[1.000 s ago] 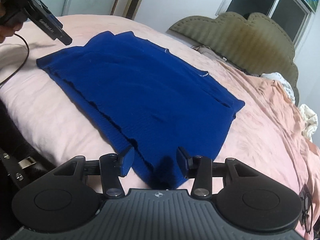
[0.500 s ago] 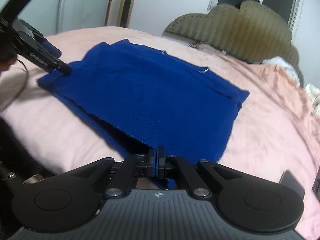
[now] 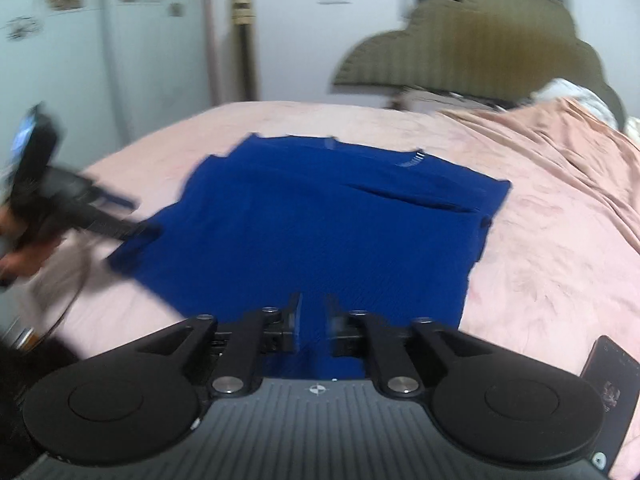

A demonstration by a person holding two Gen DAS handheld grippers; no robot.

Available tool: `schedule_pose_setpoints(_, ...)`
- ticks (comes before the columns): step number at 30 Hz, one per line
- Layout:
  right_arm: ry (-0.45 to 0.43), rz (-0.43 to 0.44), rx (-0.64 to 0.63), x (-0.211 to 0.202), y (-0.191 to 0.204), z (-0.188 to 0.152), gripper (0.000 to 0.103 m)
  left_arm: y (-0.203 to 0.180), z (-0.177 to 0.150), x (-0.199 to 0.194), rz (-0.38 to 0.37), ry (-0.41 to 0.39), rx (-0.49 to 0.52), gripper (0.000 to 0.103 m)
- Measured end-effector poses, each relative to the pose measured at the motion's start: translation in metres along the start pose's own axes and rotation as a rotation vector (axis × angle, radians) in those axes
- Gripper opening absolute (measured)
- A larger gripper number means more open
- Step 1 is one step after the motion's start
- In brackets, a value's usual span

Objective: Fold small clothes
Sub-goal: 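Close the right gripper on the sweater hem while the left gripper grasps the hem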

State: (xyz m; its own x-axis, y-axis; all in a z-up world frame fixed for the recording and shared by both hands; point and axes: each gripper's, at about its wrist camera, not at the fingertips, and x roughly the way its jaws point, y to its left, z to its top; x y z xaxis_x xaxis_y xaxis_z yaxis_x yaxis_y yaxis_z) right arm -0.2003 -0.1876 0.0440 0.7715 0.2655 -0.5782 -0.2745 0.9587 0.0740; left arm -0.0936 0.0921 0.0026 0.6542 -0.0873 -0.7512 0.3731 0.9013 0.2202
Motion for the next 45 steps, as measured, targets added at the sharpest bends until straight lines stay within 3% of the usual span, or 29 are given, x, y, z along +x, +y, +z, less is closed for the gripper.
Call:
schedule_pose_setpoints(4, 0.133, -0.055, 0.025, 0.038, -0.001, -0.013, 0.029, 0.004, -0.013, -0.013, -0.015, -0.009, 0.048, 0.064)
schedule_pose_setpoints(8, 0.174, -0.06, -0.033, 0.027, 0.003, -0.029, 0.027, 0.017, -0.014, -0.026, -0.014, -0.051, 0.014, 0.065)
schedule_pose_setpoints(12, 0.124, -0.087, 0.017, 0.013, -0.003, -0.022, 0.027, 0.025, 0.004, -0.018, -0.004, -0.064, -0.086, 0.064)
schedule_pose_setpoints(15, 0.066, -0.075, 0.034, 0.013, 0.001, -0.013, 0.029, 0.026, 0.009, -0.005, -0.028, -0.031, -0.143, 0.064)
schedule_pose_setpoints(20, 0.068, -0.16, 0.026, 0.018, 0.0, -0.015, 0.041, 0.039, -0.006, 0.003, -0.135, 0.021, -0.243, 0.064)
schedule_pose_setpoints(24, 0.081, -0.198, 0.168, 0.004, -0.029, -0.031, 0.044, 0.049, -0.016, 0.001, -0.211, 0.013, -0.303, 0.062)
schedule_pose_setpoints(25, 0.088, -0.188, 0.205, 0.003, -0.036, -0.035, 0.045, 0.049, -0.015, 0.001, -0.224, 0.012, -0.311, 0.06)
schedule_pose_setpoints(30, 0.124, -0.133, 0.302, 0.005, -0.044, -0.053, 0.046, 0.044, -0.012, 0.003, -0.264, -0.003, -0.315, 0.024)
schedule_pose_setpoints(32, 0.124, -0.12, 0.29, 0.008, -0.037, -0.054, 0.04, 0.042, -0.012, 0.002, -0.28, -0.002, -0.311, 0.01)
schedule_pose_setpoints(35, 0.127, -0.09, 0.279, 0.009, -0.033, -0.052, 0.01, 0.041, -0.012, -0.004, -0.284, -0.02, -0.316, 0.007)
schedule_pose_setpoints(41, 0.039, 0.005, 0.343, -0.015, -0.043, -0.04, 0.009, 0.057, -0.007, -0.053, -0.351, -0.151, -0.33, 0.007)
schedule_pose_setpoints(45, -0.064, 0.109, 0.306, -0.056, -0.045, -0.023, 0.009, 0.074, -0.003, -0.109, -0.385, -0.301, -0.3, 0.007)
